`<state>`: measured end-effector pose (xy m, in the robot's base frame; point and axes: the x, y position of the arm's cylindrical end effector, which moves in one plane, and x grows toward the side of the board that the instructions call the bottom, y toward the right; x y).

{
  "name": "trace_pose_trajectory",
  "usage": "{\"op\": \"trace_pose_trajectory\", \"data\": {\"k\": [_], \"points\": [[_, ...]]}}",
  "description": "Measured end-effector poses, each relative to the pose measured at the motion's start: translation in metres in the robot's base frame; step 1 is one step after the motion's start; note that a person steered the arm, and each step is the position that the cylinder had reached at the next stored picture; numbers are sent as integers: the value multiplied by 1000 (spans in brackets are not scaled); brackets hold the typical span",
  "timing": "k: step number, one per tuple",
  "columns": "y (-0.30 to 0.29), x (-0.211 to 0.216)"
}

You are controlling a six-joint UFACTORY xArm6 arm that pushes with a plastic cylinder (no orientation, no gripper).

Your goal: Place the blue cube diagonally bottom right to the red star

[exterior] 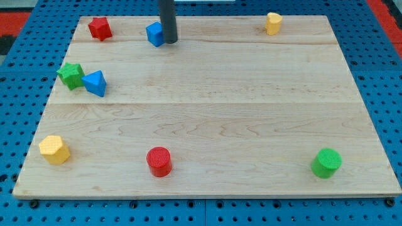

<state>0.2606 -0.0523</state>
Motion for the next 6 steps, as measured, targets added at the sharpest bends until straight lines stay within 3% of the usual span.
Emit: {"op": "trace_pose_trajectory", "data": {"k": [2,3,4,5,6], "points": [[9,-46],[-12,-33],[-43,7],[-60,3],[-32,-28]]}}
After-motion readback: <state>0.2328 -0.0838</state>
